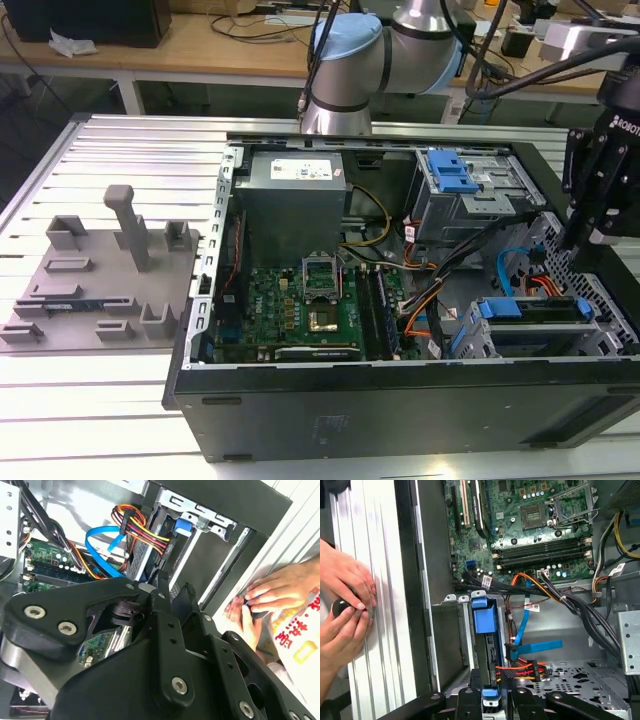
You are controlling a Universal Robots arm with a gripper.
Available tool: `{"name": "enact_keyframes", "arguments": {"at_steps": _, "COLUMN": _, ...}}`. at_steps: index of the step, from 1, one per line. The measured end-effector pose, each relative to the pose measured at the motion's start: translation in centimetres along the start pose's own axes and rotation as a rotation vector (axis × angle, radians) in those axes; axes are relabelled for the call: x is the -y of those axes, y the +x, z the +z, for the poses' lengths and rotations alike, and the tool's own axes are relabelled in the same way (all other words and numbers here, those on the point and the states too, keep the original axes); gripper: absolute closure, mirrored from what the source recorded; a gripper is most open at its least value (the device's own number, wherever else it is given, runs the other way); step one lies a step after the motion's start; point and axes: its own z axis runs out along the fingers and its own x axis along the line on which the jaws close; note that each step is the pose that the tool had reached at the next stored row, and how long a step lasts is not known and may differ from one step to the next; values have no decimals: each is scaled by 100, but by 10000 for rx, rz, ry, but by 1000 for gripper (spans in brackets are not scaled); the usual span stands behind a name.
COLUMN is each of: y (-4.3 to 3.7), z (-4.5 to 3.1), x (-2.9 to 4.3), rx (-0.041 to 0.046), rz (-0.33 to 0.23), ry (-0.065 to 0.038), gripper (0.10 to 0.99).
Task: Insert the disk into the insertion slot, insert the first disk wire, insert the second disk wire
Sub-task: 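Insert the second disk wire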
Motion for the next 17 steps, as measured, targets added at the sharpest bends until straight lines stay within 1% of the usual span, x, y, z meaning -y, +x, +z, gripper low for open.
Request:
{"name": "enact_keyframes", "arguments": {"at_steps": 1, "y": -3, "z": 2, "x": -8, "rx": 3, "rz": 33, "ry": -11, "gripper": 784}}
{"name": "enact_keyframes", "arguments": {"at_steps": 2, "y": -18, "z": 7, "x": -33, "rx": -3, "rz": 46, "ry": -23, "gripper": 784}}
{"name": "enact_keyframes", "arguments": {"at_steps": 4, "y": -65, "z": 11, "x": -76, "rx": -50, "rz": 46, "ry": -28, "gripper": 784}}
{"name": "enact_keyframes", "arguments": {"at_steps": 6, "y": -125, "z": 9, "x": -119, "rx": -220, "rz": 0, "ry": -47, "gripper": 784}}
{"name": "enact_keyframes", "arguments": {"at_steps": 7, "y": -132, "z": 15, "x": -124, "rx": -263, "rz": -19, "ry": -51, "gripper": 784}}
{"name": "enact_keyframes", "arguments": {"at_steps": 8, "y": -137, "z": 23, "x": -127, "rx": -287, "rz": -30, "ry": -55, "gripper": 784}}
{"name": "enact_keyframes", "arguments": {"at_steps": 12, "y": -159, "z": 52, "x": -139, "rx": -331, "rz": -65, "ry": -71, "gripper": 784}}
{"name": "enact_keyframes", "arguments": {"at_steps": 14, "y": -188, "z": 76, "x": -150, "rx": -356, "rz": -93, "ry": -75, "gripper": 784}}
{"name": "enact_keyframes", "arguments": {"at_steps": 17, "y": -219, "z": 91, "x": -162, "rx": -386, "rz": -119, "ry": -81, "gripper": 784}}
